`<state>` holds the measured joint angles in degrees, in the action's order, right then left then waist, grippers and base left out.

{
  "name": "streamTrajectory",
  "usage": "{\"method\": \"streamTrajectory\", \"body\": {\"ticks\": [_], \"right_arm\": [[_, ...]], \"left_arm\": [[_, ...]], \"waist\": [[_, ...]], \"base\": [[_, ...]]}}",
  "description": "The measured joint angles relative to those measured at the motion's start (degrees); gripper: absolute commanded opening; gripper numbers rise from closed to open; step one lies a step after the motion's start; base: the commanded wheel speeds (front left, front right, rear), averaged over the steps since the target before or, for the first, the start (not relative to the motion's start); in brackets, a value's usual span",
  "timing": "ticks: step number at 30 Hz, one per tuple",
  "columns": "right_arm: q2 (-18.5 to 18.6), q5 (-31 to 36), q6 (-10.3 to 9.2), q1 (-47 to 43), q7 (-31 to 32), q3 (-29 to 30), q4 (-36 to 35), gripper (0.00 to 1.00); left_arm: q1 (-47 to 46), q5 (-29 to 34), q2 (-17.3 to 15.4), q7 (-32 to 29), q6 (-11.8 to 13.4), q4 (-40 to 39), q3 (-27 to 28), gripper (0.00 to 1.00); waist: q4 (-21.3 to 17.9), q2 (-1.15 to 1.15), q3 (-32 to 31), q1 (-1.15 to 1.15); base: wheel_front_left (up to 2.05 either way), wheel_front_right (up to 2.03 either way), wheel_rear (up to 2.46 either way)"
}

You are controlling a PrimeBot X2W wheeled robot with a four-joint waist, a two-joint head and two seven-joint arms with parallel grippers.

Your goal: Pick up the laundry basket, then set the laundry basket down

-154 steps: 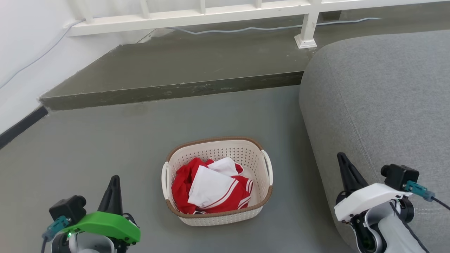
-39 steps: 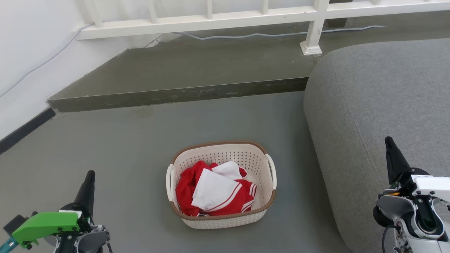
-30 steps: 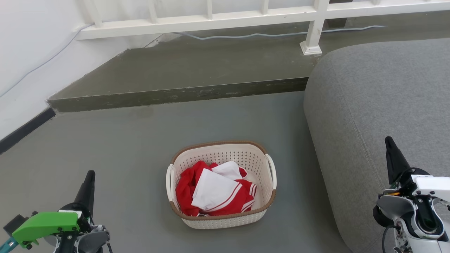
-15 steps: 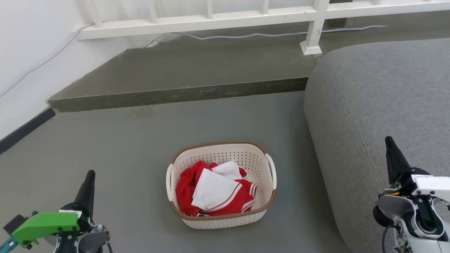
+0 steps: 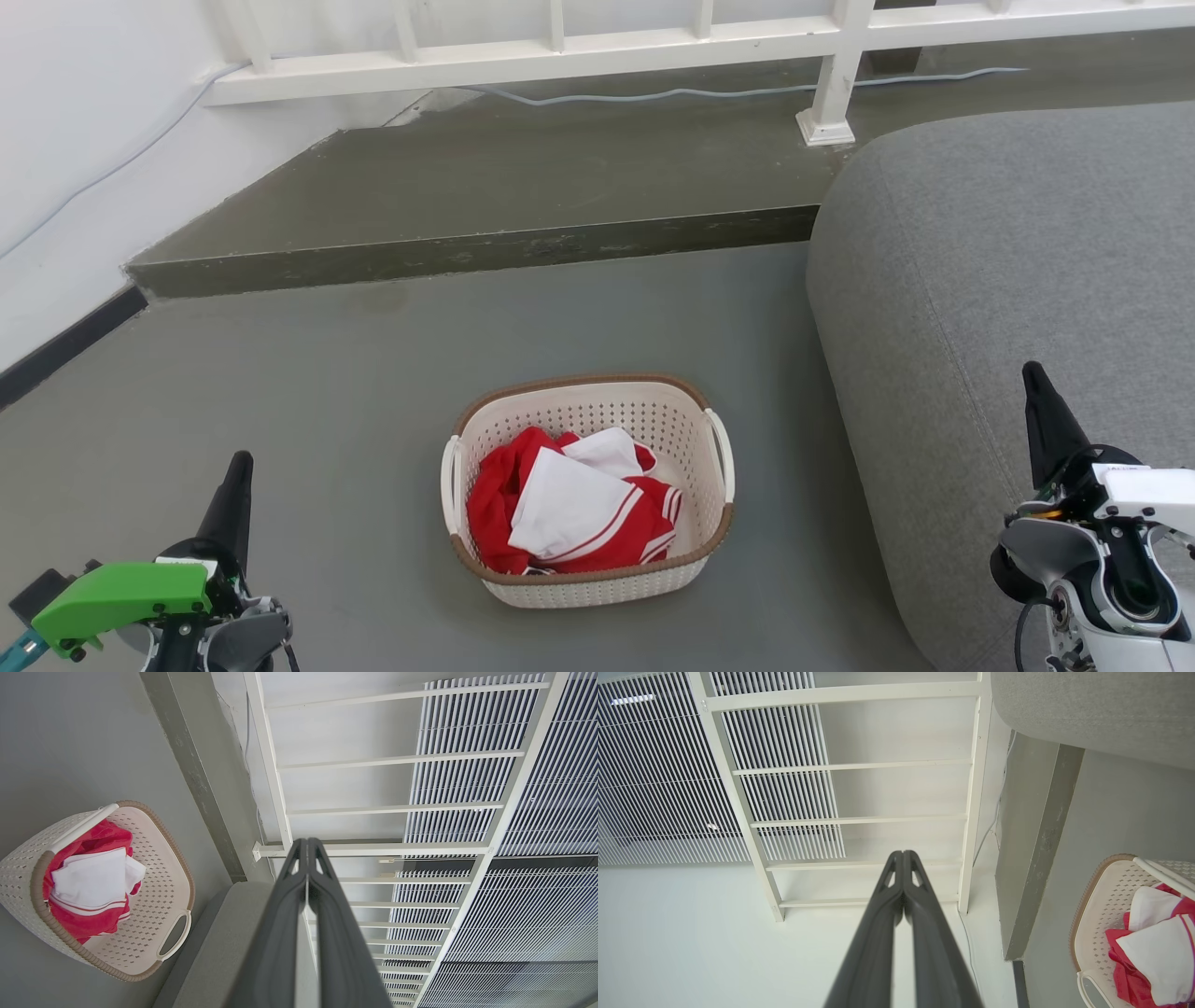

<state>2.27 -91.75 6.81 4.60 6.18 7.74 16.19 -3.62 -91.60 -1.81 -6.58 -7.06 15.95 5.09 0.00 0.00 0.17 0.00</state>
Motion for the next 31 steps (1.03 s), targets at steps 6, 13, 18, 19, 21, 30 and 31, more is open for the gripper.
{"method": "streamTrajectory", "body": {"ticks": [6,13,18,19,21,30,31], "right_arm": [[0.0,0.0,0.0,0.0,0.0,0.0,0.0,0.0],[0.0,0.0,0.0,0.0,0.0,0.0,0.0,0.0],[0.0,0.0,0.0,0.0,0.0,0.0,0.0,0.0],[0.0,0.0,0.0,0.0,0.0,0.0,0.0,0.0],[0.0,0.0,0.0,0.0,0.0,0.0,0.0,0.0],[0.0,0.0,0.18,0.0,0.0,0.0,0.0,0.0],[0.0,0.0,0.22,0.0,0.0,0.0,0.0,0.0]], "left_arm": [[0.0,0.0,0.0,0.0,0.0,0.0,0.0,0.0],[0.0,0.0,0.0,0.0,0.0,0.0,0.0,0.0],[0.0,0.0,0.0,0.0,0.0,0.0,0.0,0.0],[0.0,0.0,0.0,0.0,0.0,0.0,0.0,0.0],[0.0,0.0,0.0,0.0,0.0,0.0,0.0,0.0],[0.0,0.0,0.0,0.1,0.0,0.0,0.0,0.0],[0.0,0.0,0.0,0.1,0.0,0.0,0.0,0.0]], "waist": [[0.0,0.0,0.0,0.0],[0.0,0.0,0.0,0.0],[0.0,0.0,0.0,0.0],[0.0,0.0,0.0,0.0],[0.0,0.0,0.0,0.0],[0.0,0.0,0.0,0.0],[0.0,0.0,0.0,0.0]], "base": [[0.0,0.0,0.0],[0.0,0.0,0.0],[0.0,0.0,0.0],[0.0,0.0,0.0],[0.0,0.0,0.0],[0.0,0.0,0.0],[0.0,0.0,0.0]]}}
